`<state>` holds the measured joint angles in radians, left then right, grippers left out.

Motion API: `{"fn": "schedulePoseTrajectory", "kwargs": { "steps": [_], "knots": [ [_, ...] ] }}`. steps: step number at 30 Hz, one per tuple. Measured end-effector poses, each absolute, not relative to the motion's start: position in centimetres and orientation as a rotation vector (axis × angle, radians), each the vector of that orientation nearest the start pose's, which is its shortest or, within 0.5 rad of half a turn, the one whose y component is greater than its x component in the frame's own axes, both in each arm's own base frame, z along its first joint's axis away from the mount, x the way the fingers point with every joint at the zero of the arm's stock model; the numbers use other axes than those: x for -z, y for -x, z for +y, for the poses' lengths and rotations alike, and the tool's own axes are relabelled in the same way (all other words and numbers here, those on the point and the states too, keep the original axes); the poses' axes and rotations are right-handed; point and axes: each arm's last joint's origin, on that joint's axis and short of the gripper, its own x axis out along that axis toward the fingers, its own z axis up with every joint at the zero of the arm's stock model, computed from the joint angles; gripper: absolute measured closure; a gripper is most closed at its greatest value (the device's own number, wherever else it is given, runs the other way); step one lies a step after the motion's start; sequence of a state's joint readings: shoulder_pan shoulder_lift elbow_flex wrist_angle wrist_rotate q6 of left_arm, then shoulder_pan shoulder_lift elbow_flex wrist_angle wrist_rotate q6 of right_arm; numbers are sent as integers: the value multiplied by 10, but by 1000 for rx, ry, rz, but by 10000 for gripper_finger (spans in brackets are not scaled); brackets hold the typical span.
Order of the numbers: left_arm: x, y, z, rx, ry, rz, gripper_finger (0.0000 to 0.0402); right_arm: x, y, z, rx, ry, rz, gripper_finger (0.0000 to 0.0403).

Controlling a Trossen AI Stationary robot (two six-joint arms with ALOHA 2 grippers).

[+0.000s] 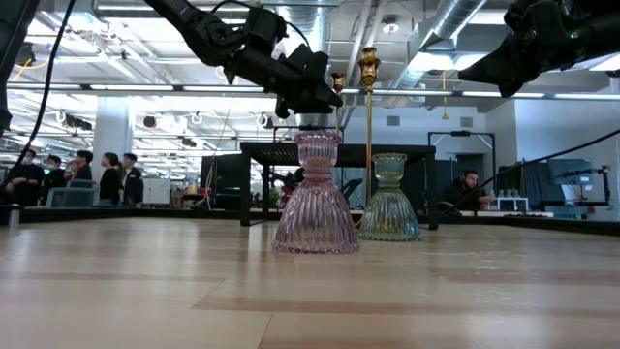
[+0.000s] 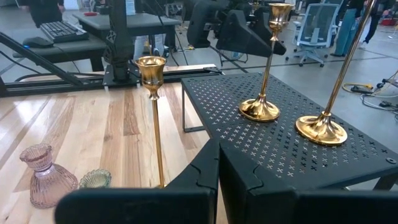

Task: Pick & Place candle stick holders
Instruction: Put the gold candle holder on the shelf

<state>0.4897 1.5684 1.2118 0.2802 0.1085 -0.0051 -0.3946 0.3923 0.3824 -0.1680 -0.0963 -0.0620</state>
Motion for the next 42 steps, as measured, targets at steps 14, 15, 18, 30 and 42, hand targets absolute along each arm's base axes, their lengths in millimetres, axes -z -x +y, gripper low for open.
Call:
{"fn": "schedulePoseTrajectory", "kwargs": {
  "steps": [14, 15, 18, 30, 42],
  "knots": [
    [-364, -291, 152, -380, 7, 94, 196, -245, -109, -42, 293, 17, 187, 403],
    [-367, -287, 150, -380, 8, 101, 197, -244, -109, -42, 293, 17, 187, 403],
    [-376, -274, 143, -380, 13, 115, 200, -244, -109, -42, 293, 17, 187, 403],
    [-403, -227, 117, -376, 12, 137, 239, -244, -109, -42, 292, 17, 187, 403],
    [-377, -202, 95, -167, -83, 190, 384, -245, -109, -42, 292, 17, 186, 403]
  ]
}}
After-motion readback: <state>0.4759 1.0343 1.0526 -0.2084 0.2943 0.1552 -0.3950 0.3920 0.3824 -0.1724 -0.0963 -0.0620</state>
